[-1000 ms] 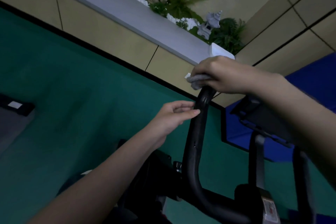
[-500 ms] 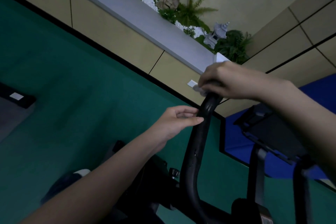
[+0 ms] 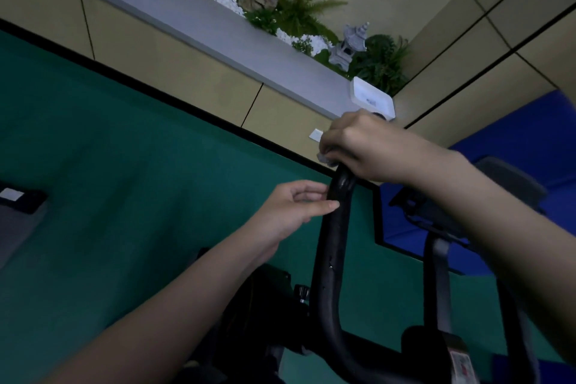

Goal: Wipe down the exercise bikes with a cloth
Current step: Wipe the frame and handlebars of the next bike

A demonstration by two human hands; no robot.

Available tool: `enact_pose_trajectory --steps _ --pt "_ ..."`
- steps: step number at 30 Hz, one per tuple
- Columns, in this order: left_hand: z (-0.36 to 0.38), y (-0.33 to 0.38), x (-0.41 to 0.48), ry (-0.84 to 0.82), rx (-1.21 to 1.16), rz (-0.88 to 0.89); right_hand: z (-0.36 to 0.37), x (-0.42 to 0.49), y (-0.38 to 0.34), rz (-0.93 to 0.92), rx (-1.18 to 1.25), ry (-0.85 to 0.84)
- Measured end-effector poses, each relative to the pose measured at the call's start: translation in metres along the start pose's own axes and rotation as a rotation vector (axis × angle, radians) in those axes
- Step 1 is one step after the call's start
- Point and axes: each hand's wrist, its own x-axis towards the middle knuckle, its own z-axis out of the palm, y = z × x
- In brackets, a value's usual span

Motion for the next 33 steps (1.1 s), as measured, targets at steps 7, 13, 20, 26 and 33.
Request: enact_pose_trajectory --steps 7,13,20,26,33 --pt "-0.005 0.009 0.001 -0.057 0.089 -0.027 -0.011 0.002 0.017 0.155 0.086 0.156" --pt "-0.009 0.014 0.005 -0.107 0.123 -0.064 0.013 -0.023 -0.010 0.709 0.373 0.948" --pt "-0.012 0.016 0.012 -0.153 0.118 -0.060 0.040 0.004 -0.021 1.227 0.858 1.212" --pt "-0.014 0.017 0.017 -0.181 0.136 -0.051 0.047 0.003 -0.024 1.177 1.602 1.259" --pt "-0.012 0.014 0.017 -0.159 0.060 -0.011 0.057 0.001 -0.037 1.168 1.801 1.220"
